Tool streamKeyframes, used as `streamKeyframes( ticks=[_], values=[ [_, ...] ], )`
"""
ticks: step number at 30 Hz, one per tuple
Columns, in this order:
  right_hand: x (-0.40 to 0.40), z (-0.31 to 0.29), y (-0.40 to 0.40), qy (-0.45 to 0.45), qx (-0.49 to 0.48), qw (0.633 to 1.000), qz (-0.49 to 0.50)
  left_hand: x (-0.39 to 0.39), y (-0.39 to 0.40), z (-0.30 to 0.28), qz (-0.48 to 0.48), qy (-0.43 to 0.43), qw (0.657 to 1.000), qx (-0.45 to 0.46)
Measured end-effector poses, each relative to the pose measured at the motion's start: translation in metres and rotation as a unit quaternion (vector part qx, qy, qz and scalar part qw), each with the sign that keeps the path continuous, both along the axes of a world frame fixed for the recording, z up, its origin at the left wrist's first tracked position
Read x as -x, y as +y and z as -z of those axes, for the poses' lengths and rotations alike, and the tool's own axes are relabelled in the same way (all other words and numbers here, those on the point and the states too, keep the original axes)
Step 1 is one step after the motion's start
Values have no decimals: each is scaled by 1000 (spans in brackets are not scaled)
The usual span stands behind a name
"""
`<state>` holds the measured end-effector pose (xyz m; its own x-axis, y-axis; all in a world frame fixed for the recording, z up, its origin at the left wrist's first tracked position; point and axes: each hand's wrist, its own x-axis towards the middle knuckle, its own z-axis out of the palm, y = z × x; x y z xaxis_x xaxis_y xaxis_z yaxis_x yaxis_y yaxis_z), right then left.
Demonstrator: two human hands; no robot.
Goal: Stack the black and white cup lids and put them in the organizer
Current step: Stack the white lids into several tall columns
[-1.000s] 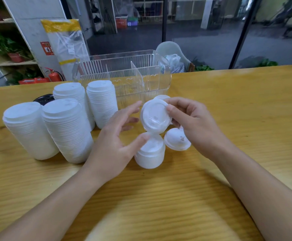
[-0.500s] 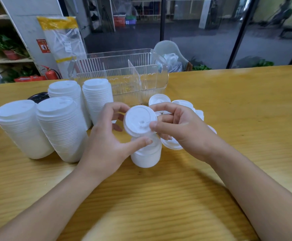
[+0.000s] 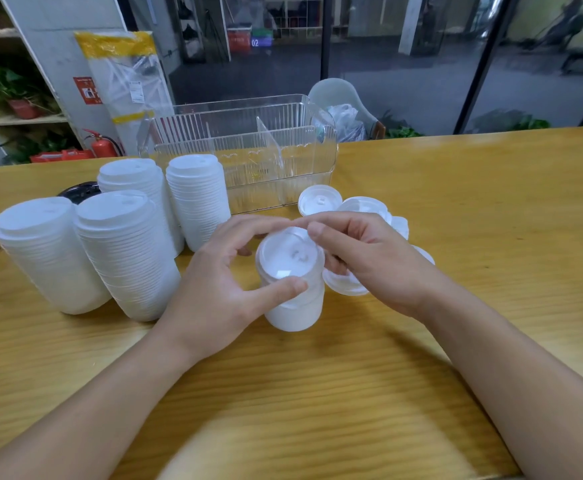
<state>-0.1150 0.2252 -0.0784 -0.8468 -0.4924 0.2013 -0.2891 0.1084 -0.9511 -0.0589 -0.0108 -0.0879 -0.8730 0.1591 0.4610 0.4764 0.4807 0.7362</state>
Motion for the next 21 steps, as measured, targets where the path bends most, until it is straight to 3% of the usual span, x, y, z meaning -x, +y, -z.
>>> streamKeyframes(
  ticks=[3, 7, 12, 21],
  values=[
    [11, 15, 4, 168, -136, 967, 133, 5, -5, 5, -28, -43, 999, -7],
    [21, 31, 1, 261, -290, 907, 159, 7, -6, 12, -17, -100, 995, 7],
    [27, 38, -4, 324, -344, 867, 157, 6, -1, 16, 3, -113, 993, 24],
    [29, 40, -11, 375, -342, 846, 165, 0, 0, 14, 26, -132, 991, 25]
  ],
)
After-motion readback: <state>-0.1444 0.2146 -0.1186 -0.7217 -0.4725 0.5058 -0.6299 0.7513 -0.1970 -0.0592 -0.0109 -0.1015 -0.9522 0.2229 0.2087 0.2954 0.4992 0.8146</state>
